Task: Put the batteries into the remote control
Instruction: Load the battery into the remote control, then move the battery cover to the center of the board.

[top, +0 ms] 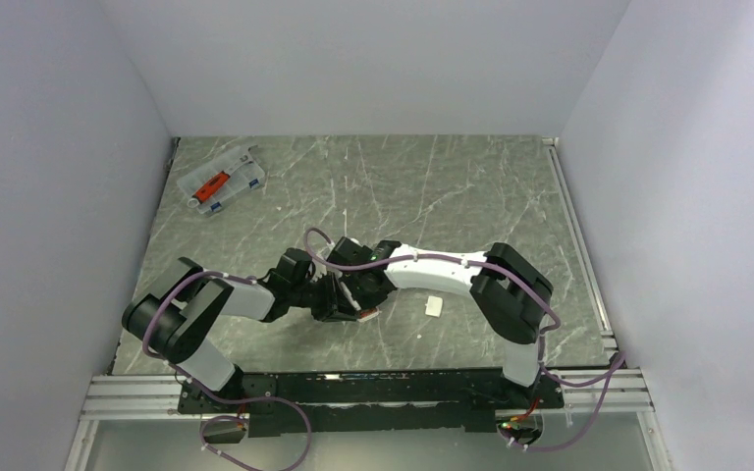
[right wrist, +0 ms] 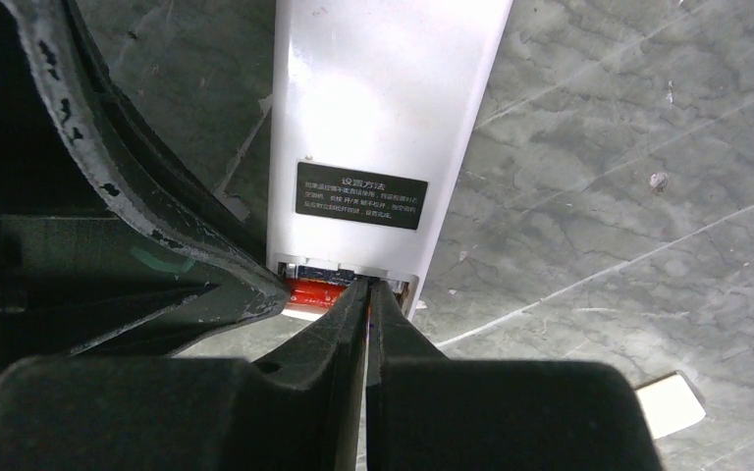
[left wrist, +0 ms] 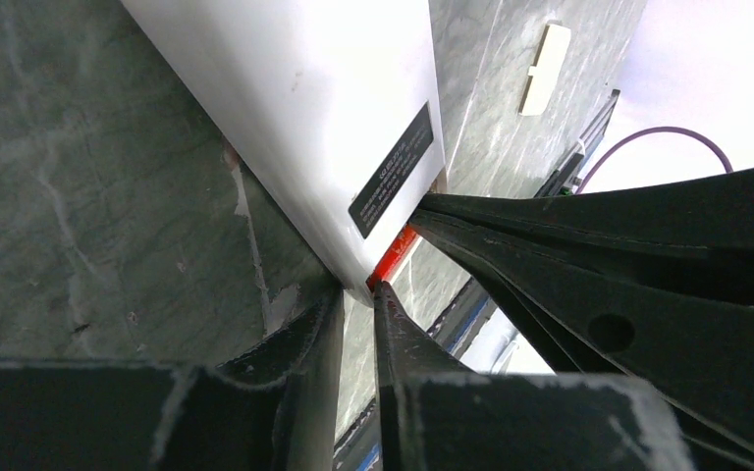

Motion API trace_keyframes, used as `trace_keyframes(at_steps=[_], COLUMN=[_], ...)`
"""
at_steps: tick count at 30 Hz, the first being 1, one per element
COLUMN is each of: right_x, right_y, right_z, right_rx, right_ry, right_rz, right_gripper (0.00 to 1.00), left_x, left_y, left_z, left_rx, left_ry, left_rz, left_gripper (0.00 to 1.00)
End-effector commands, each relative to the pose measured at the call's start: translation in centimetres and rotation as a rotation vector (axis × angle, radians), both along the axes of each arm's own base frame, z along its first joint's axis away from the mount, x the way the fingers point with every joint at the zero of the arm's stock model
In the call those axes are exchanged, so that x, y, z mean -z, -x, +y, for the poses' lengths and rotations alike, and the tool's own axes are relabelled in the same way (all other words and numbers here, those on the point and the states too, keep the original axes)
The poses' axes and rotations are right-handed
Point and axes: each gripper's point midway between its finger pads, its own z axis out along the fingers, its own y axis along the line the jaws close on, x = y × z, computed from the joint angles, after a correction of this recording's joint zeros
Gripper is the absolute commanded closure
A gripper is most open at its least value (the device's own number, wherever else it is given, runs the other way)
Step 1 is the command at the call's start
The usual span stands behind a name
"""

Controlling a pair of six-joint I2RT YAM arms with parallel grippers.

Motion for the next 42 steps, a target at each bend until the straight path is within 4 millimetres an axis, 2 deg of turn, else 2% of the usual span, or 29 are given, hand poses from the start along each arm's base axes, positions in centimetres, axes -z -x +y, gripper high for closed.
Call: trace_keyframes(at_steps=[1, 14, 21, 29, 35, 42], right_x=[1.9, -1.9, -4.4, -5.5, -6.2, -6.2], right_y=[1.5, 0.1, 0.0, -0.1, -0.1, 0.1], right_z=[-0.2, 0.3, 0.0, -2.7, -5.2, -8.2], right_rx=[0.015, 0.045, 0.059, 0.089, 0.114, 0.115], right_ry=[0.033, -0.015, -0.068, -0.047, -0.065, -0.082], right_rz=[0.053, -0.033, -0.073, -0.114, -0.135, -0.115], right_gripper=[0.94, 0.87, 0.75, 0.65, 0.48, 0.3], left_x=[1.4, -0.1, -0.6, -1.7, -2.7, -4.4], left_y=[-0.2, -0.7, -0.7, -0.7, -0.6, -0.6], left_z=[0.7, 2.4, 3.1, 3.2, 3.4, 3.6], left_rx=[0.005, -0.012, -0.022, -0.023, -0.017, -0.017], left_ry=[-0.082, -0.185, -0.22, -0.205, -0.208, -0.207], left_rz=[-0.043, -0.105, -0.126, -0.156, -0.174, -0.204], left_gripper=[0.8, 0.73, 0.73, 0.68, 0.63, 0.58])
